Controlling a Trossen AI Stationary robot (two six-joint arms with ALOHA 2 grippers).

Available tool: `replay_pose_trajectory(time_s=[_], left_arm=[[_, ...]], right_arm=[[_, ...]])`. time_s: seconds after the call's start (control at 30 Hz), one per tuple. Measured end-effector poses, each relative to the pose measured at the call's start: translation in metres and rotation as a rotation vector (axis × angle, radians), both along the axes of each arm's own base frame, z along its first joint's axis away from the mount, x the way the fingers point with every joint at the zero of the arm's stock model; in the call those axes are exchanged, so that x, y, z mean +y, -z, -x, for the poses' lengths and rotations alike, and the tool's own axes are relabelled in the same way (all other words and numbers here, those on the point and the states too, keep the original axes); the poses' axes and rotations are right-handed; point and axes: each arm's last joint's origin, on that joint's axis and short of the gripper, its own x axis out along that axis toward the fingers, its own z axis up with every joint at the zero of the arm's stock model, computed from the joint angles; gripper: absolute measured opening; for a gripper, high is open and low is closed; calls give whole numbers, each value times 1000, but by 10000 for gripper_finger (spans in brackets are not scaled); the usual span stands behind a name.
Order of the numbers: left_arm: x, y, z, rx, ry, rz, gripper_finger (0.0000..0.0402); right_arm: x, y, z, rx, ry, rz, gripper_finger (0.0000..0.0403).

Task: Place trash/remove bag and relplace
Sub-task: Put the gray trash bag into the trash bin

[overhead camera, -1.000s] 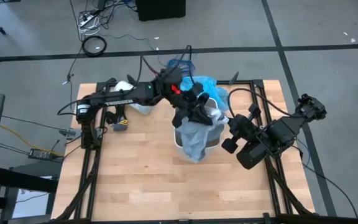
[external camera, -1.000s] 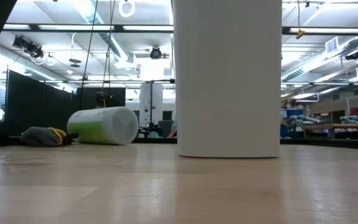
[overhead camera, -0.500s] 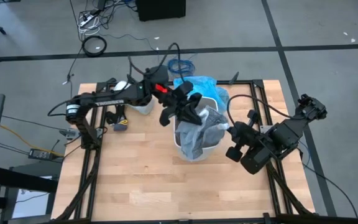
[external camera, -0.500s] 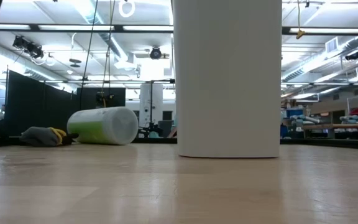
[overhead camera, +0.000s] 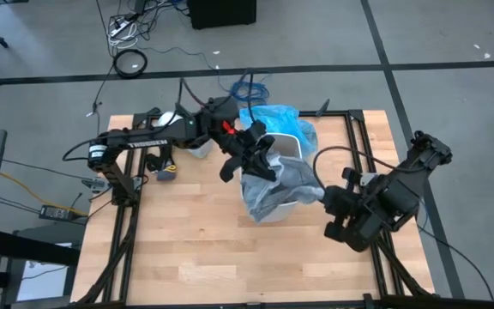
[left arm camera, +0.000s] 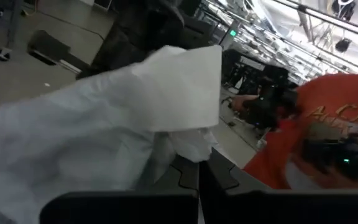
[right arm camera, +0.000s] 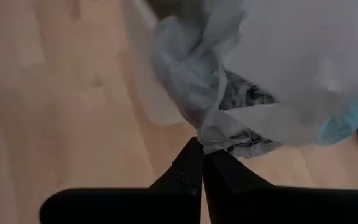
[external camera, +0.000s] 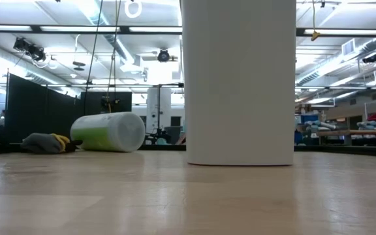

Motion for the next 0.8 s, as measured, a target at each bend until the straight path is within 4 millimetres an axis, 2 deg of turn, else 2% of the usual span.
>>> replay_pose_trajectory(time_s=[0.17, 0.27, 0.47, 0.67, 0.8], left_arm=[[-2, -5, 5, 35, 49, 43, 1], [-3, 2, 8, 101, 68, 33, 1], [-3, 29, 22, 320, 45, -86, 1], [-10, 30, 22, 305, 37, -127, 1], [-10, 35, 33, 387, 31, -169, 1]], right_arm=[[8, 0, 7, 11, -47, -10, 0], [9, 1, 7, 10, -41, -15, 0], [9, 26, 6, 64, 5, 27, 0], [7, 49, 7, 92, 63, 77, 0], [8, 56, 5, 78, 68, 82, 0]])
